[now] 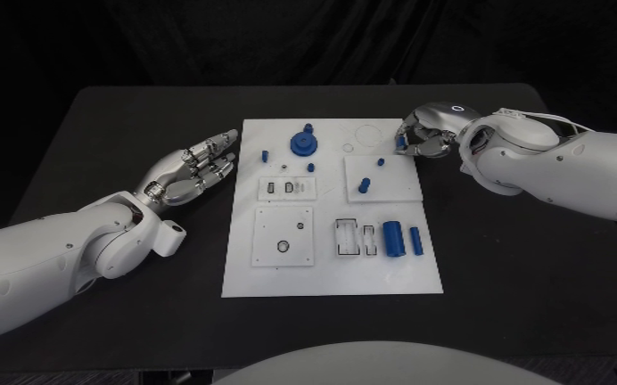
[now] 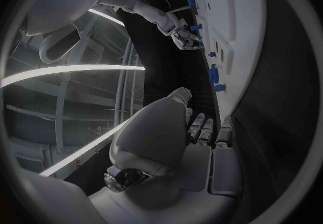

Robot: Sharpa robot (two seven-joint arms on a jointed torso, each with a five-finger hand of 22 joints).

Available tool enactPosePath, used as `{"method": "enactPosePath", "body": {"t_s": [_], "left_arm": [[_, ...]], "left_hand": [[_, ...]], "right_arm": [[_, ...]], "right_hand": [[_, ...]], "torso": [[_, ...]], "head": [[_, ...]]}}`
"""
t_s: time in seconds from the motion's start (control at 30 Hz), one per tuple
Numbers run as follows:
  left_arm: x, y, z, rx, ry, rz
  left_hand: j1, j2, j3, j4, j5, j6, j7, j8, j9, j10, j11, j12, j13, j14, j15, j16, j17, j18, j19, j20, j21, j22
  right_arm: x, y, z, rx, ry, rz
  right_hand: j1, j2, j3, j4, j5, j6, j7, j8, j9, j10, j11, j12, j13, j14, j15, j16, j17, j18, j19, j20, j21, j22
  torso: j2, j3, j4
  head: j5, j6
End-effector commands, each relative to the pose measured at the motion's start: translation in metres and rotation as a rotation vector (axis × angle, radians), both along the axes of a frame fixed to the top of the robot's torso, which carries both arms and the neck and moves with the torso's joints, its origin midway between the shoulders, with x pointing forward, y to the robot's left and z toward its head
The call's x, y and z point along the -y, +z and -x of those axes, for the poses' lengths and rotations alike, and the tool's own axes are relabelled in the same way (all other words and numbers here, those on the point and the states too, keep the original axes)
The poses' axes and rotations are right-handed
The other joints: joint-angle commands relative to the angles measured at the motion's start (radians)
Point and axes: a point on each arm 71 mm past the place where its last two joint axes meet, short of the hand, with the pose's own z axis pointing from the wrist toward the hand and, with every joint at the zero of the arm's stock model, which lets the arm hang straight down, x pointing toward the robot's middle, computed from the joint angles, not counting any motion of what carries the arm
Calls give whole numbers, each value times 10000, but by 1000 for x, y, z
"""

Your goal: Assemble the parts on the task board

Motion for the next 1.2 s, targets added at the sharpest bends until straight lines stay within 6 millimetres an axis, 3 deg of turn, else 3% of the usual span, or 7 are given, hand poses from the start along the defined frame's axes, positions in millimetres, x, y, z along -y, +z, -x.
{"method": "enactPosePath", "body": {"t_s": [0.03, 0.13, 0.33, 0.53, 0.77, 0.93, 1.2], "left_arm": [[2, 6, 3, 742, -361, 713], [2, 6, 3, 730, -364, 710], [2, 6, 3, 709, -366, 705], [2, 5, 3, 684, -376, 703], [0, 5, 3, 668, -343, 683], [0, 5, 4, 662, -320, 667], [2, 5, 4, 649, -339, 667]], "left_hand": [[-55, 7, 78, 8, 3, -10, 46, 22, 9, 1, 71, -12, -1, -6, 60, -4, -6, 179, -25, 70, 45, 2], [-55, 7, 78, 8, 3, -10, 46, 22, 9, 1, 71, -12, -1, -6, 60, -4, -6, 179, -25, 70, 45, 2], [-55, 11, 91, -3, 0, -19, 53, 17, 6, -7, 81, -21, -3, -7, 72, -4, -7, 178, -27, 76, 43, 1], [-55, 13, 95, -6, 0, -19, 56, 17, 6, -9, 84, -22, -3, -5, 75, -3, -5, 177, -24, 78, 45, 2], [-54, 14, 98, -8, 0, -16, 58, 17, 6, -8, 85, -19, -2, -3, 77, -2, -5, 177, -19, 79, 48, 4], [-54, 16, 100, -9, 0, -7, 60, 18, 8, -6, 86, -15, -1, -1, 78, -2, -4, 177, -17, 81, 49, 5], [-55, 17, 105, -13, 0, 2, 63, 20, 9, -3, 87, -9, 0, 1, 81, -1, -3, 178, -13, 84, 51, 6]], "right_arm": [[1, 0, 0, 113, -75, -43], [1, 0, 0, 210, -84, -91], [1, 1, 0, 298, -92, -134], [0, 2, 1, 419, 2, -209], [-7, 8, 9, 780, 367, -550], [-22, 22, 13, 1003, 777, -782], [-76, 51, 27, 1207, 2256, -1221]], "right_hand": [[201, 69, 25, -153, 190, 322, -77, 223, 308, 1060, -68, 53, 2635, 591, -33, -55, 1352, 116, 9, -21, -55, 1557], [332, 141, 38, -278, 238, 455, -130, 428, 591, 1060, -100, 53, 2635, 593, -65, -53, 1358, 115, 13, -51, -68, 1568], [454, 177, 51, -389, 244, 406, -129, 518, 786, 1060, -97, 53, 2635, 591, -69, -63, 1351, 113, 17, -62, -78, 1578], [541, 275, 27, -447, -111, 307, -104, 641, 1085, 1060, -56, 53, 2635, 578, -39, -105, 1316, 112, 19, -45, -103, 1591], [577, 315, -24, -439, -356, 350, -115, 767, 1307, 1060, 6, 53, 2635, 590, 4, -87, 1336, 91, 66, -13, -33, 1639], [589, 318, -38, -435, -376, 389, -114, 810, 1366, 1060, 31, 53, 2635, 599, 20, -69, 1353, 88, 76, -2, -22, 1649], [545, 320, -95, -380, -494, 394, -83, 847, 1466, 1060, 74, 53, 2635, 608, 56, -58, 1363, 86, 86, 28, -22, 1659]], "torso": [[2, 1, 1], [1, -1, 0], [3, 1, -2], [4, 6, -3], [1, 3, -14], [5, 2, -5], [-5, 3, -18]], "head": [[-1, 1], [8, -3], [19, -7], [41, -1], [200, 24], [258, 47], [424, 69]]}}
